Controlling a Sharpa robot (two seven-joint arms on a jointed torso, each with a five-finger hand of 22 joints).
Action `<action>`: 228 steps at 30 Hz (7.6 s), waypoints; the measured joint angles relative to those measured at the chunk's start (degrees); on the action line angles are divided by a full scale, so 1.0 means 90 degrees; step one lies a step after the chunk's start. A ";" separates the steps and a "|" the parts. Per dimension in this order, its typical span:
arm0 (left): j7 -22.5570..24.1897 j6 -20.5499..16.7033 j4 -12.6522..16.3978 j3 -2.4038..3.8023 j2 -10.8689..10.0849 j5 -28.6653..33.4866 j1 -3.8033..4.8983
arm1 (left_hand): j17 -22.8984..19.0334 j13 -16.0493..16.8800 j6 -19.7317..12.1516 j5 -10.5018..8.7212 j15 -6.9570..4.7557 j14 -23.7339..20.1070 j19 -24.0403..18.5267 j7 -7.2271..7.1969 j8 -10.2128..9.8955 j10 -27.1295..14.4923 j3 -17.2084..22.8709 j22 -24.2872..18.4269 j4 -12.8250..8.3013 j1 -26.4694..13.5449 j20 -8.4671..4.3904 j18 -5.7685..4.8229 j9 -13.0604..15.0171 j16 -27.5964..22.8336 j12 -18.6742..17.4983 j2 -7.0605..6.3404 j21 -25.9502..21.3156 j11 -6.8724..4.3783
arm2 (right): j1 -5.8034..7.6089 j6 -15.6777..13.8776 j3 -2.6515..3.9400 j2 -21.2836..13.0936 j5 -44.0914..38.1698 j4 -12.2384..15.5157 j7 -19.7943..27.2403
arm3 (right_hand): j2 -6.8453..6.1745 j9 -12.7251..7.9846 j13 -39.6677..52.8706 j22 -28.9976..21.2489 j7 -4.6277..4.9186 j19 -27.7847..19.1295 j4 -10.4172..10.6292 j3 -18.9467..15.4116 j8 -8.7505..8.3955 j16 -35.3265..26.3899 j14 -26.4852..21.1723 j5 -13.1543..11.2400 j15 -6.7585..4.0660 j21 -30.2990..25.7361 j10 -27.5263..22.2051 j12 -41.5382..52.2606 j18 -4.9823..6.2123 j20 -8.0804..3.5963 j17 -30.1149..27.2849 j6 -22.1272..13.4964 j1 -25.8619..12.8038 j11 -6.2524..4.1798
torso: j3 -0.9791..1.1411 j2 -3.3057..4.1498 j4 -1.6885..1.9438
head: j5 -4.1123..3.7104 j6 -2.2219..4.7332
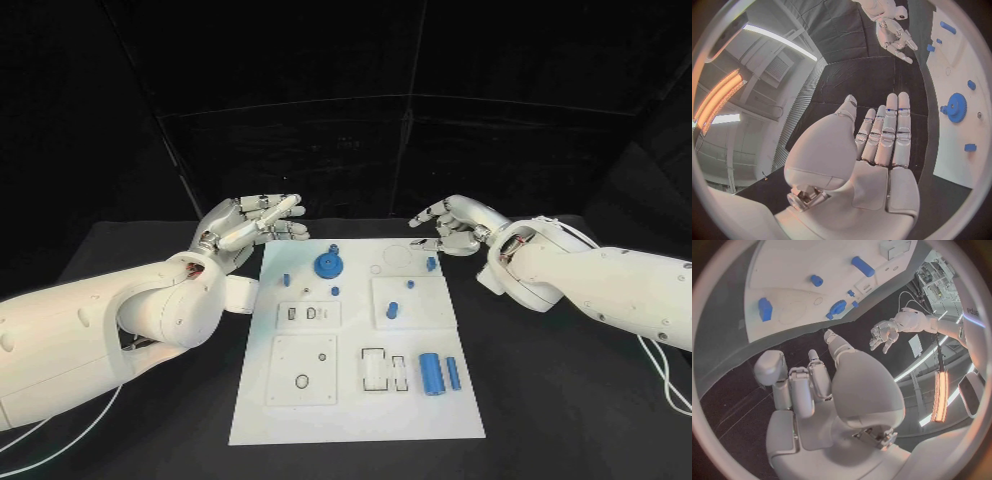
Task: Assemble the parts on the task board
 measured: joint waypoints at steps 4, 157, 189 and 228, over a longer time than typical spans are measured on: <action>-0.0006 0.0028 -0.0048 -0.0012 0.0015 0.0000 0.0000 | 0.0007 0.0000 0.0001 0.0000 0.0000 0.0000 -0.0001 0.0001 0.0000 0.0023 -0.0018 -0.0017 -0.0018 0.0000 0.0000 0.0000 0.0000 -0.0032 0.0000 0.0000 0.0000 -0.0023 | -0.0001 -0.0027 -0.0002 -0.0176 0.0224 -0.0033 0.0242 | -0.0016 0.0000 0.0000 -0.0006 0.0000 -0.0022 -0.0018 -0.0017 -0.0007 0.0000 0.0000 0.0031 0.0000 0.0000 0.0000 0.0000 0.0000 0.0022 0.0000 0.0000 0.0016 0.0000 | 0.0016 -0.0002 0.0001 | -0.0023 0.0002; -0.0058 0.0180 -0.0361 -0.0051 0.0149 0.0000 -0.0009 | 0.0061 0.0000 0.0067 0.0000 0.0023 -0.0023 -0.0255 0.0022 -0.0025 0.0090 -0.0035 -0.0142 -0.0070 0.0026 0.0027 -0.0001 0.0000 -0.0147 -0.0053 0.0026 -0.0177 0.0000 | -0.0559 -0.0026 -0.0007 0.1806 -0.1482 0.0578 -0.1805 | 0.0541 0.0089 0.0000 0.0462 -0.0346 0.0207 -0.0177 0.0323 0.0548 0.0051 0.0012 -0.0169 -0.0218 0.0172 0.0195 0.0105 0.0001 -0.0249 0.0003 0.1157 0.0275 -0.0331 | -0.0016 -0.0024 0.0007 | 0.0414 -0.0288; -0.0071 0.0190 -0.0386 -0.0051 0.0190 0.0000 -0.0008 | 0.0065 0.0000 0.0066 0.0000 0.0023 -0.0023 -0.0255 0.0021 -0.0025 0.0089 -0.0035 -0.0140 -0.0070 0.0026 0.0028 -0.0001 0.0000 -0.0147 -0.0052 0.0026 -0.0177 0.0000 | -0.0656 0.0454 -0.0246 0.2153 -0.2174 0.0493 -0.1992 | 0.0464 0.0079 0.0000 0.0462 -0.0352 0.0207 -0.0174 0.0315 0.0531 0.0051 0.0012 -0.0209 -0.0218 0.0172 0.0195 0.0094 0.0001 -0.0249 0.0001 0.1143 0.0216 -0.0330 | -0.0016 -0.0033 -0.0001 | 0.0442 -0.0410; -0.0078 0.0204 -0.0378 -0.0050 0.0187 0.0000 -0.0008 | 0.0063 0.0000 0.0066 0.0000 0.0023 -0.0023 -0.0255 0.0021 -0.0025 0.0089 -0.0035 -0.0144 -0.0070 0.0026 0.0027 -0.0001 0.0000 -0.0147 -0.0051 0.0026 -0.0177 0.0001 | -0.0624 0.0688 -0.0209 0.2186 -0.2231 0.0300 -0.1974 | 0.0358 0.0003 0.0000 0.0417 -0.0281 0.0231 -0.0165 0.0396 0.0369 0.0051 0.0012 -0.0352 -0.0218 0.0172 0.0046 -0.0099 0.0000 -0.0225 0.0000 0.0989 0.0108 -0.0250 | -0.0020 -0.0035 -0.0002 | 0.0413 -0.0488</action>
